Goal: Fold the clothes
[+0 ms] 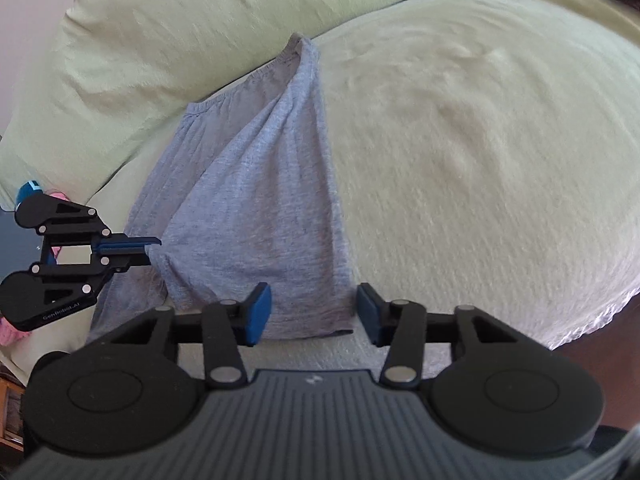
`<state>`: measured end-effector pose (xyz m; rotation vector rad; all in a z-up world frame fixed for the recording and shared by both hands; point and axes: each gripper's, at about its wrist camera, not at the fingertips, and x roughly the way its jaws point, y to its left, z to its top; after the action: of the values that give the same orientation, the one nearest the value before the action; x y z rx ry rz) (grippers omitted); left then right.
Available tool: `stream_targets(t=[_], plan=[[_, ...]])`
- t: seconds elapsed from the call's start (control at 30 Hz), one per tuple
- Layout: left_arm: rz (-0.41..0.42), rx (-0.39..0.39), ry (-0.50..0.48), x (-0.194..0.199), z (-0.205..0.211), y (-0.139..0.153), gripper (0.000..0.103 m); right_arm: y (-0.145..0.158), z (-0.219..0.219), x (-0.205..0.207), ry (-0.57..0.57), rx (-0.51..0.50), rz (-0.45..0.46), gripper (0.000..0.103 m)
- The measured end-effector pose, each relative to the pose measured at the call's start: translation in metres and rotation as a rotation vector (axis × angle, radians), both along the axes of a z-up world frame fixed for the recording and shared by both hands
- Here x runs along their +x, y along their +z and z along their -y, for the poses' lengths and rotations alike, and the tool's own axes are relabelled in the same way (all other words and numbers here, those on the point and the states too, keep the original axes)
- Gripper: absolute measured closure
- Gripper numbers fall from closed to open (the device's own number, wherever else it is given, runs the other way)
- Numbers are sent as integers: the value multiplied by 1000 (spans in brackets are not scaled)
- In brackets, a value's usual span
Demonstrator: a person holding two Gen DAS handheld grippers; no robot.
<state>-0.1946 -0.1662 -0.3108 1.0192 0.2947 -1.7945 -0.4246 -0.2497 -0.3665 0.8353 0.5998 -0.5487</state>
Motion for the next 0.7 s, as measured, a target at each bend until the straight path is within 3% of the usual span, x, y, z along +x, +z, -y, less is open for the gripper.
stream_targets(t=[0.07, 0.1, 0.17, 0.33, 0.43, 0.63, 0.7], plan=[[7, -2, -7, -2, 0, 0, 103, -1, 3, 0, -24, 11, 5, 83], [6, -2, -7, -3, 1, 0, 103, -2, 6, -1, -34, 30, 10, 101], [-4, -4, -8, -6, 3, 0, 103, -4, 17, -6, -44, 72, 18, 102], [-53, -28, -46, -38, 19, -2, 103, 39, 34, -35, -99, -134, -85, 102], [-89, -15, -72, -61, 33, -11, 103, 52, 51, -55, -157, -180, -126, 102], [-114, 48, -57, -74, 47, -30, 101, 29, 55, -43, -88, -156, -254, 102], [-139, 60, -43, -69, 44, -28, 91, 24, 55, -41, -105, -179, -299, 101]])
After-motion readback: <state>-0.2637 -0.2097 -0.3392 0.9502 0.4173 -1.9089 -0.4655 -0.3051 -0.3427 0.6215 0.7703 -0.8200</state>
